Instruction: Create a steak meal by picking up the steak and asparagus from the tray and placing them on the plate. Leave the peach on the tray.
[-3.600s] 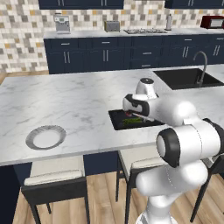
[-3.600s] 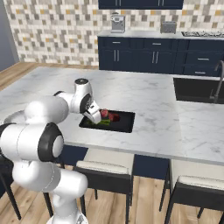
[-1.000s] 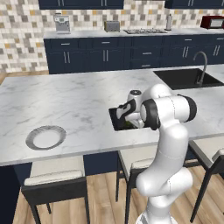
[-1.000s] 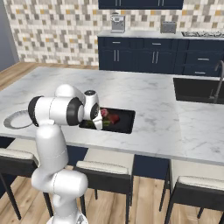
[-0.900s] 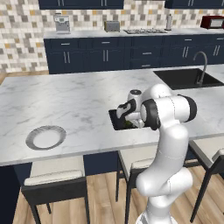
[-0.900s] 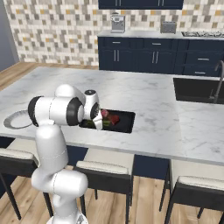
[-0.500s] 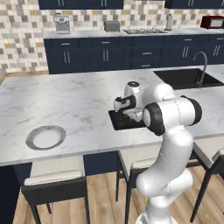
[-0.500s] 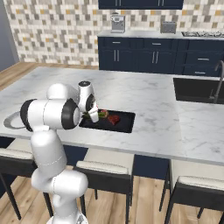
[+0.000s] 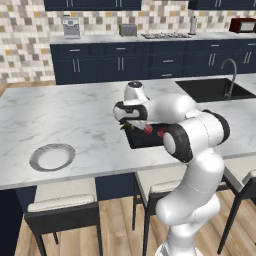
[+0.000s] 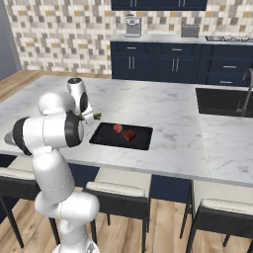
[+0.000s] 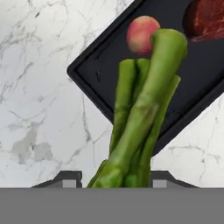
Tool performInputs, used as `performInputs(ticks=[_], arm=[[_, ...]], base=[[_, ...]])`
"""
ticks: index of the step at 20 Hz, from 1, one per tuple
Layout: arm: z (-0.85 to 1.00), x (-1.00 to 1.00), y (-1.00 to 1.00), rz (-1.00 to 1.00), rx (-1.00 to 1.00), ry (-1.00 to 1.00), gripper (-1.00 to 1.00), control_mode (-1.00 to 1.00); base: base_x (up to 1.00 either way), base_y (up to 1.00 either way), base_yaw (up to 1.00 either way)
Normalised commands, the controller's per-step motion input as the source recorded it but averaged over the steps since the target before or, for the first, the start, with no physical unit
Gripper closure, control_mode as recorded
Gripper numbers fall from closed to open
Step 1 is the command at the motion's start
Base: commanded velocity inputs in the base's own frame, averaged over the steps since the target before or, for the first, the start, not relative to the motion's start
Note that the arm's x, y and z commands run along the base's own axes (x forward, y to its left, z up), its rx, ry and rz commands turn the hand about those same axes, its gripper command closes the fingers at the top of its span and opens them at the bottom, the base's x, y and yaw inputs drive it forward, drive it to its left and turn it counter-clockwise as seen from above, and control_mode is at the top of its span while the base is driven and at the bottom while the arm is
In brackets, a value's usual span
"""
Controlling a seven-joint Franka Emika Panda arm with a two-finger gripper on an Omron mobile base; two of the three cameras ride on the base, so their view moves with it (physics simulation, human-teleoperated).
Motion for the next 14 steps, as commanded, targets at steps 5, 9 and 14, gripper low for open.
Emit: performInputs(ticks=[5, 9, 14], arm=[[0.08, -0.06, 0.94, 0.29, 0.00, 0.00, 1.00, -1.00], [-0.04, -0.14, 0.98, 0.34, 0.00, 0.00, 1.00, -1.00], [-0.09, -0.28, 0.95, 0.39, 0.00, 0.00, 1.00, -1.00]], base=[[0.00, 0.00, 0.00], [0.00, 0.00, 0.00], [0.00, 0.00, 0.00]])
